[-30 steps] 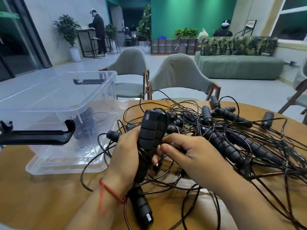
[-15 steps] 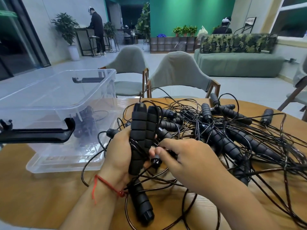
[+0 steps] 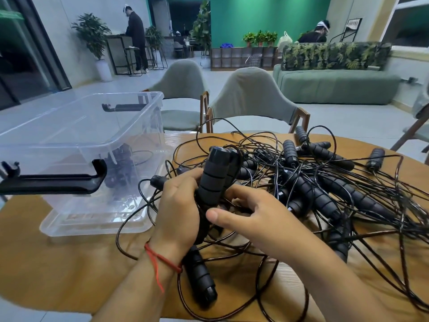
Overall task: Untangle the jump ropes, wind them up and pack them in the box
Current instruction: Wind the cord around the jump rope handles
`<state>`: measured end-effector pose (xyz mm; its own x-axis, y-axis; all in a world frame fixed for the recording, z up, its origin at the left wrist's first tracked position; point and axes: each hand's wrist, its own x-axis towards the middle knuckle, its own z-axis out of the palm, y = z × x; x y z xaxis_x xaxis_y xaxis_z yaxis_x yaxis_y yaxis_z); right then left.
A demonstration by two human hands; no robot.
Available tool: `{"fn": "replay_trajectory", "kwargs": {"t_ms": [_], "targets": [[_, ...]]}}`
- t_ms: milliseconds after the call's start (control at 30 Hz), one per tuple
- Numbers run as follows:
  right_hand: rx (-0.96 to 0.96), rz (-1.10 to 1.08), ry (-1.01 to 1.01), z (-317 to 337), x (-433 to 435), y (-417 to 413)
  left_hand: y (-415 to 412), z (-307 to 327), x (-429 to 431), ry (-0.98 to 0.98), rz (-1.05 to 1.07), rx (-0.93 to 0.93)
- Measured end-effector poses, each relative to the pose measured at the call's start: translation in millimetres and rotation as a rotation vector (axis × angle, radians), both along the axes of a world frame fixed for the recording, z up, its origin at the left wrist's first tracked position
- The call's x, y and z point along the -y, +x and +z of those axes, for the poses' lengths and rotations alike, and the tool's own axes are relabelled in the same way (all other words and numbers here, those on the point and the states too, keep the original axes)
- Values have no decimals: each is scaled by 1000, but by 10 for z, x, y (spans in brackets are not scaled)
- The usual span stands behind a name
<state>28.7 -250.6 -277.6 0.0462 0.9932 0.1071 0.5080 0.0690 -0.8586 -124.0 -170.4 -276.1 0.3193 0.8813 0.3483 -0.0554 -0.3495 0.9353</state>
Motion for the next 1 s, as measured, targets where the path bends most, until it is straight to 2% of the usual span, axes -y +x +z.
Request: {"fn": "replay_trajectory", "kwargs": {"t_ms": [200,333,367,433,567,667,767,833,900,1000], "targets": [[87,-48,27,12,27,-9,16,-41,-43,-90,66,-67],[368,-113,28,28,75,-145,11,-64,-114,-9,192,-132],[385,-111,14,24,78,-194,12,-79,-115,33,218,-158],[287,-90,8,-6,58,-236,16,-105,-92,115,262,-218],[-163,-97,-40,-14,8,-135,6,-92,-26,306,311,-300],[-164,-67,-23,-51,0,-162,17,-91,24,405,352,-418],[-244,-96,48,-80,-13,-188,40,-52,69,406,332,-454],[-361,-99,88,-43,-5,-185,24,-8,81,423,250,-483],[-463,-107,108,4,7,-146,-9,30,70,392,57,-441],[-645,-68,88,87,33,-76,-99,67,8,148,-231,-258]]}}
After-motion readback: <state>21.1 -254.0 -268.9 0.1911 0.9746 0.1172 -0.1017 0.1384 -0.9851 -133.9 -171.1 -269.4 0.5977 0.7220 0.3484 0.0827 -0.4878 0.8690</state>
